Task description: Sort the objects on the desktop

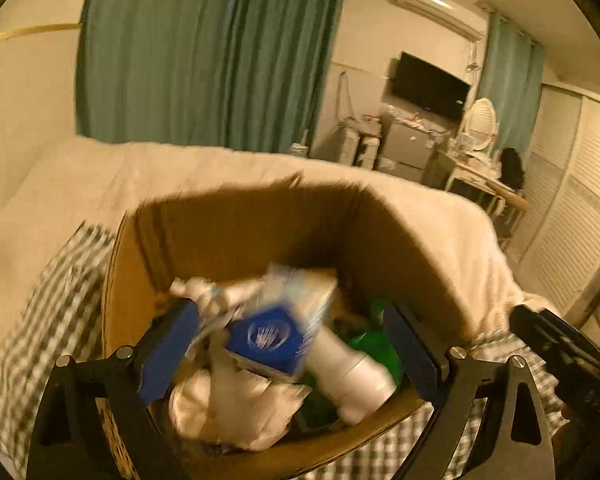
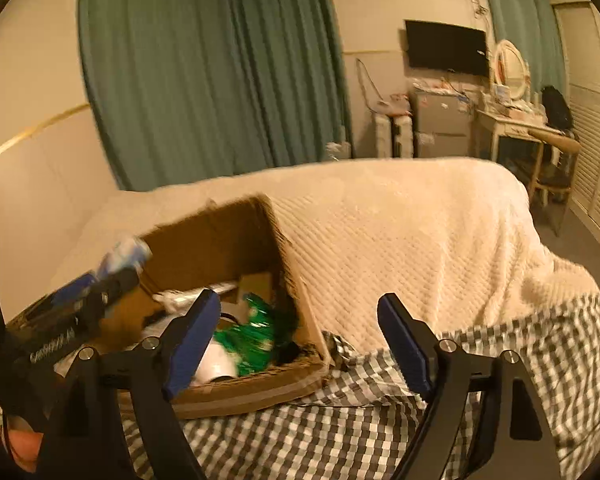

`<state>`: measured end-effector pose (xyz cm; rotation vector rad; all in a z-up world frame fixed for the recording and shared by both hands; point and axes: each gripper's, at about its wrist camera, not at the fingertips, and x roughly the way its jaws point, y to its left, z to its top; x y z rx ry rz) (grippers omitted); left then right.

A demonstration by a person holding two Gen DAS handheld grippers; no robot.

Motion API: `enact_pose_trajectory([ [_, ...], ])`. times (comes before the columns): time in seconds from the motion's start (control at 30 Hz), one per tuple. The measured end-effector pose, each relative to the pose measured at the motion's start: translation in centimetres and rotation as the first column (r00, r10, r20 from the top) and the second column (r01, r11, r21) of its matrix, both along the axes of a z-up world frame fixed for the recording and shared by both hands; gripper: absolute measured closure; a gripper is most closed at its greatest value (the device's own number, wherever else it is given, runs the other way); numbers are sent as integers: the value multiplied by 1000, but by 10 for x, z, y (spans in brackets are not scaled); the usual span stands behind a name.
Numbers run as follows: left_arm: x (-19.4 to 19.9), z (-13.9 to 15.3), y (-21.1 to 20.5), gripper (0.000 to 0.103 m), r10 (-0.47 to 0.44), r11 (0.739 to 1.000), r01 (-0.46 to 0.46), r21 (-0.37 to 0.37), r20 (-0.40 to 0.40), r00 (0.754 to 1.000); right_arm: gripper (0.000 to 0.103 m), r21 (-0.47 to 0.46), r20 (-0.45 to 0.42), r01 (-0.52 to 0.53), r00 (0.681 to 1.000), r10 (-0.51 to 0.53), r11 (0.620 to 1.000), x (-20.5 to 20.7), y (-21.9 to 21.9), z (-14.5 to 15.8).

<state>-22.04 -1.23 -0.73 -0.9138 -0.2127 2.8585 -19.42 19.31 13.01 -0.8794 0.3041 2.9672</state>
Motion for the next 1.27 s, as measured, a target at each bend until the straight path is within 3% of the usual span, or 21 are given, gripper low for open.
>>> enact_pose_trajectory([
  [0.07,5,-7,2,0,-22,1000,22,3,-10,1000,7,-34,-8,16,1000,-16,999,6,8,-18],
  [0.13,11,-5,5,0,-22,1000,22,-7,-16,1000,7,-37,20,33,999,-32,999,4,13,-26],
  [0.37,44,13,12,0,44,999,-45,-26,-39,998,1,-4,-33,46,998,-46,999,35,8,-2],
  [0.5,59,1,4,0,27,997,-27,76,6,1000,1,22,-25,81,996,-80,996,57,12,-4],
  [0.6,63,-7,1,0,43,994,-47,100,46,998,1,26,2,96,995,-96,995,63,15,-13],
  [0.9,69,-7,13,0,47,998,-47,-36,-3,999,0,44,41,107,993,-109,993,62,14,-30],
  [1.27,71,-6,9,0,58,997,-59,-58,-18,998,1,21,44,90,995,-91,996,63,10,-32],
])
